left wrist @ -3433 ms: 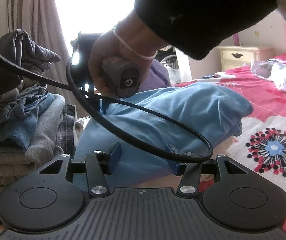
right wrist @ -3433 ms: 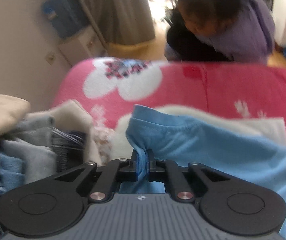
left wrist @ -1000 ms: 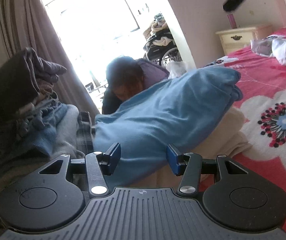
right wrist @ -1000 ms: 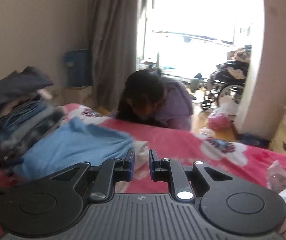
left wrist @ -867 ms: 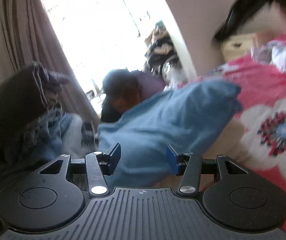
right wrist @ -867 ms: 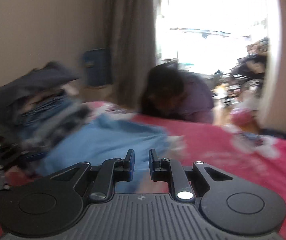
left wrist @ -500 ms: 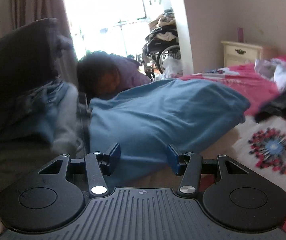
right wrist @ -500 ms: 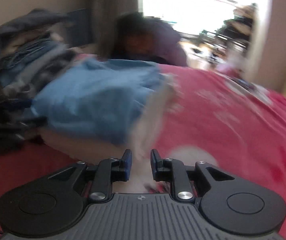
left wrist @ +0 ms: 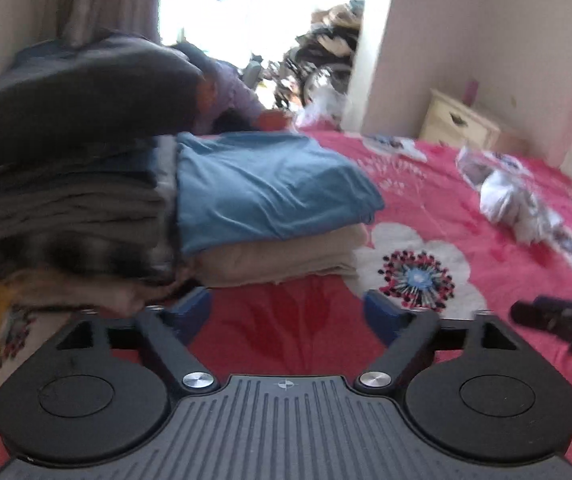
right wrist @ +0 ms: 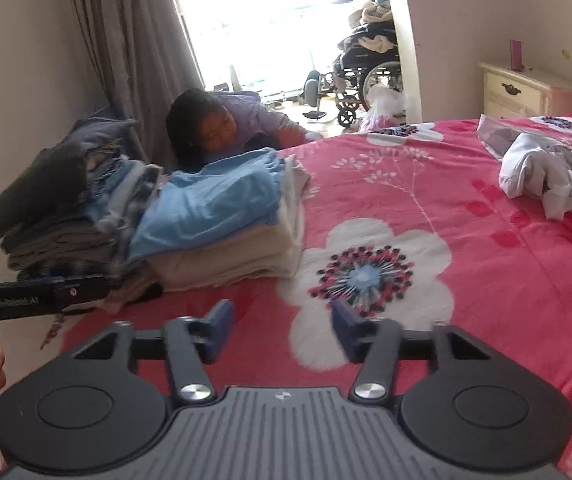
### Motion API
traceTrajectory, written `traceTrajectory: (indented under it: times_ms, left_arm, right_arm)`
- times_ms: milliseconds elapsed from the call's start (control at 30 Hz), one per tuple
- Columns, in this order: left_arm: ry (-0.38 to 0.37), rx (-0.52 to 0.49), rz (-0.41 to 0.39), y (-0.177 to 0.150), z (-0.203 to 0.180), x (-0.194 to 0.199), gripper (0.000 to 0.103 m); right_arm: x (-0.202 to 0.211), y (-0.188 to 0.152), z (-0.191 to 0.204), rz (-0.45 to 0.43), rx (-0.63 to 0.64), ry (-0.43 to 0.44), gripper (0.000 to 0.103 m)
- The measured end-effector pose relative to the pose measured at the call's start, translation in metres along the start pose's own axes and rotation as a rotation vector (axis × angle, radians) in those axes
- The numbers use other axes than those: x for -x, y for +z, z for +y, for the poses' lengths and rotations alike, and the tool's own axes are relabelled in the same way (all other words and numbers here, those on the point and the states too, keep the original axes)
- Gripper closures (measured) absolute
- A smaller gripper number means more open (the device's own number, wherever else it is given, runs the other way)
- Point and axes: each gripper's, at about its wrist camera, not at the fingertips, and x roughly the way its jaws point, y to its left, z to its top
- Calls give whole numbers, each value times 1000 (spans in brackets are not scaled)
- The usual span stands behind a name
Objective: Fold clothes
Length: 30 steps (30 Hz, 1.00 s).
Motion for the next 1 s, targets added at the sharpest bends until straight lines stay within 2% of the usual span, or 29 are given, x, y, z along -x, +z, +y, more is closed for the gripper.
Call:
traceTrajectory:
  times_ms: [100,300,400,567,767,867,1000]
  left_arm:
    - [50,26,-38,-9,-4,19,0]
    - [106,86,-9,-20,-10,22,0]
    - [135,61,-22,-19,-13,22,0]
    - [190,72,-47,-11,-14,19,0]
    - [288,6,-75,-11,-21,9,0]
    - [287,-31,-46,-10,-25,8,0]
    - [289,21,-14,-9,-21,7,0]
  right_arm:
    - [8,-6,21,20,52,-26,34]
    - [15,-15,48,25,177,-104,25]
    - [14,-13,52,20,229,-111,18]
    - [8,1,43,14,180,-129,6]
    - [-6,6,54,7,205,-174,3]
    - [-13,8,62,31,234,-189,2]
    - [-17,11,68,43,248,-217,2]
